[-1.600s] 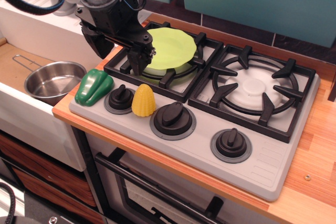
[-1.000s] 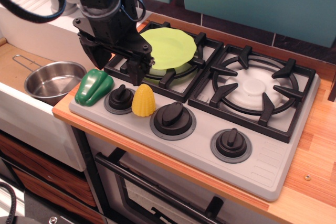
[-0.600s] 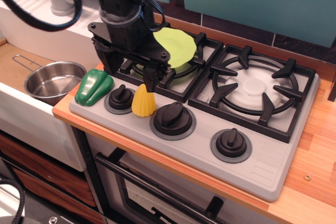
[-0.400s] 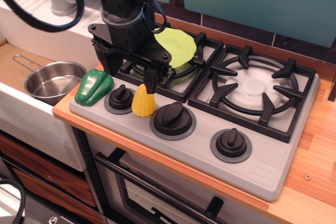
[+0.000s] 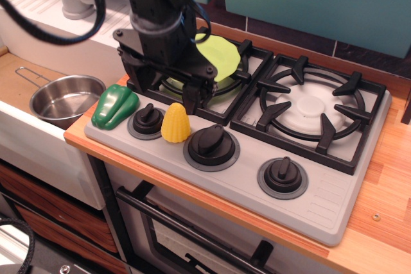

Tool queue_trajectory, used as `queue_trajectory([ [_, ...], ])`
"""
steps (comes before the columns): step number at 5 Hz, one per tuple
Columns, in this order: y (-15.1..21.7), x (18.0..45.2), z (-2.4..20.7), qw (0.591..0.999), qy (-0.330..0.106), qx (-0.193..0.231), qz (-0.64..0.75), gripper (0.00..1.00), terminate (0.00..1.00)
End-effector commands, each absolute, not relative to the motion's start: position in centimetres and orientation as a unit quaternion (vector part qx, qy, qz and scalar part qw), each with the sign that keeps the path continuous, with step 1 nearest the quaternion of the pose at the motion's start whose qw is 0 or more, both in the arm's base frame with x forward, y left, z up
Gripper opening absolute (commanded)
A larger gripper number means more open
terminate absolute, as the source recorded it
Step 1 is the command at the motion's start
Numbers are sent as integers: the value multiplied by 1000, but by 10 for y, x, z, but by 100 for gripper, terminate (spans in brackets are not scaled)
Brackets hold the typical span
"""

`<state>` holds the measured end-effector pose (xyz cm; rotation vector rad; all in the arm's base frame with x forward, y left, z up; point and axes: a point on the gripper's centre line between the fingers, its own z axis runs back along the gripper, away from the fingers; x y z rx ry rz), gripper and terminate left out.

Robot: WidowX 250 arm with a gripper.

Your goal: End effector reaching corn

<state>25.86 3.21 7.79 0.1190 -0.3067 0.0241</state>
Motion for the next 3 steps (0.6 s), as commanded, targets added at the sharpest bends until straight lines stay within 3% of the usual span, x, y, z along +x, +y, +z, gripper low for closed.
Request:
queue_trajectory([
  [1,34,266,80,982,-178,65,10,100,0],
  [3,30,269,73,980,-187,67,9,100,0],
])
